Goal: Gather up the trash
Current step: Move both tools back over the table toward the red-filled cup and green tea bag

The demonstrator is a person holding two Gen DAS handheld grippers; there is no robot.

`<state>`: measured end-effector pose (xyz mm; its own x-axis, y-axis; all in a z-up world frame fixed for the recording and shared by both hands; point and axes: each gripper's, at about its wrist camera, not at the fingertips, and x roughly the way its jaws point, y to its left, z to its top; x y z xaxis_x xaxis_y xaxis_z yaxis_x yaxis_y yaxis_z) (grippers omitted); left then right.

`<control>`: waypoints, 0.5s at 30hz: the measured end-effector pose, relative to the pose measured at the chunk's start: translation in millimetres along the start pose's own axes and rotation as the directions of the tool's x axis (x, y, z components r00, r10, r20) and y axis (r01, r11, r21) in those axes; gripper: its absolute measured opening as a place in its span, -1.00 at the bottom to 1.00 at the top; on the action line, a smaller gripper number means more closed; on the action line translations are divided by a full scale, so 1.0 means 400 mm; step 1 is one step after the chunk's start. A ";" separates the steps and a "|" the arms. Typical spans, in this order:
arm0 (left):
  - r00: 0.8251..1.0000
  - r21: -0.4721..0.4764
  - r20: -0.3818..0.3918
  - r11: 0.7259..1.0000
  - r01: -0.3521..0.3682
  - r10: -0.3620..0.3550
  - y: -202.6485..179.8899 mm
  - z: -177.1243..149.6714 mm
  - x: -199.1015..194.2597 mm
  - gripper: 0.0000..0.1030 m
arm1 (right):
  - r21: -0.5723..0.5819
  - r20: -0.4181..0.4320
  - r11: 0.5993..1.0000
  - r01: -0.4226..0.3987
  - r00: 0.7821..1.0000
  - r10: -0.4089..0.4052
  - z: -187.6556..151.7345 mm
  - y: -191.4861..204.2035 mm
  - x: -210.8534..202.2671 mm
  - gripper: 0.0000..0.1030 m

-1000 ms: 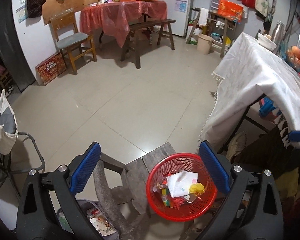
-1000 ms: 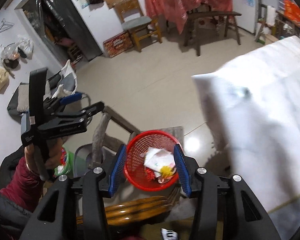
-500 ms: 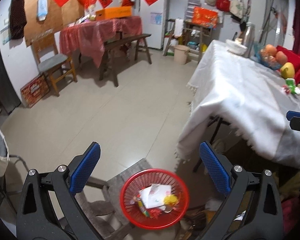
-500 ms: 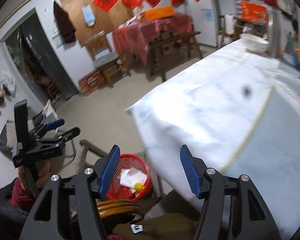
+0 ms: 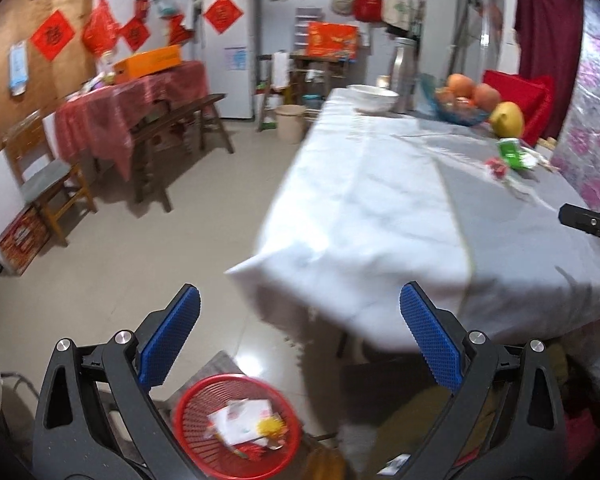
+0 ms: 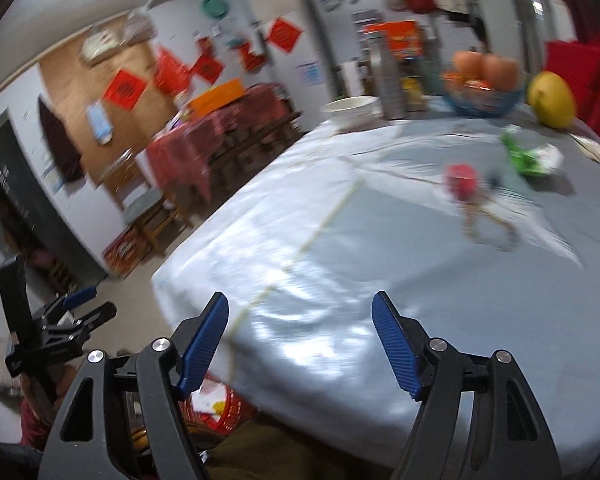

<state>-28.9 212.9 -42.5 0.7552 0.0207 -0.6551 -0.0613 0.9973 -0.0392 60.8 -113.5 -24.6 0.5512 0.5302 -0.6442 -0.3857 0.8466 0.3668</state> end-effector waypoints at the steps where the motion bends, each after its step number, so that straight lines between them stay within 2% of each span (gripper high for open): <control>1: 1.000 0.006 0.001 1.000 0.017 -0.017 -0.024 0.010 0.008 0.87 | 0.016 0.008 1.000 0.008 1.000 -0.008 -0.001 -0.023 -0.006 0.43; 5: 0.997 0.018 -0.004 0.997 0.071 -0.071 -0.094 0.049 0.042 0.87 | 0.065 0.034 0.997 0.041 0.999 -0.043 -0.002 -0.094 -0.027 0.44; 15: 0.990 0.064 -0.067 0.990 0.126 -0.122 -0.240 0.143 0.155 0.87 | 0.169 0.043 0.978 0.125 0.990 -0.134 0.015 -0.273 -0.039 0.55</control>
<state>61.1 122.4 -36.4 0.7113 -0.1059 -0.6949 0.0765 0.9944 -0.0732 98.5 -213.9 -50.5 0.6292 0.4134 -0.6581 -0.1829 0.9018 0.3916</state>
